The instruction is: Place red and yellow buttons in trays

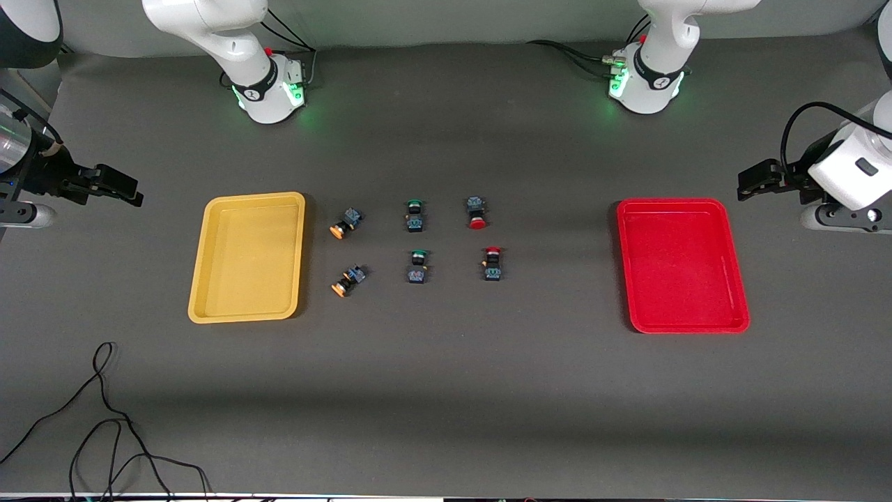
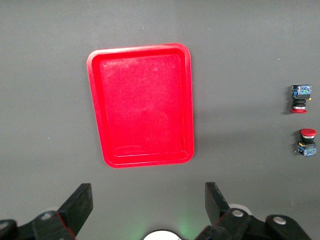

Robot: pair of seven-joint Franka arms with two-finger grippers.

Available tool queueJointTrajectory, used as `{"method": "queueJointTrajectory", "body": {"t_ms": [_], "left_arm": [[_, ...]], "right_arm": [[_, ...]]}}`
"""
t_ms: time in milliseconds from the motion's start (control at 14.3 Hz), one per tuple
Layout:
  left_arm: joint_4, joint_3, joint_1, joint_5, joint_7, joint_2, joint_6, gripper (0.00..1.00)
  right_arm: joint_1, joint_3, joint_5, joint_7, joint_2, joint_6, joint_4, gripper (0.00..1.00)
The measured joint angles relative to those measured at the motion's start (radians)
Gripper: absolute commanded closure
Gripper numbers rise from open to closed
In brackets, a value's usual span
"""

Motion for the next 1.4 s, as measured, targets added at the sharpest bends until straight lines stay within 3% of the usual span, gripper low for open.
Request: {"method": "queueJointTrajectory", "body": {"t_ms": [769,1188,1398], "left_arm": [[0.001,0.000,0.000,0.000,0.000,0.000,0.001,0.00],[-0.002,-0.004,-0.002,-0.006,0.000,0.000,0.000,0.00],[-0.025,-0.061,-0.033,-0.023,-0.088,0.002,0.007,0.00]], "right_arm": [[0.032,0.012,0.001,0.031,0.014,-0.001,-0.004,0.00],[0.044,0.143,0.005,0.264,0.040,0.051,-0.083,0.00],[0.046,0.169,0.010,0.335,0.029,0.139,-0.174,0.00]]}}
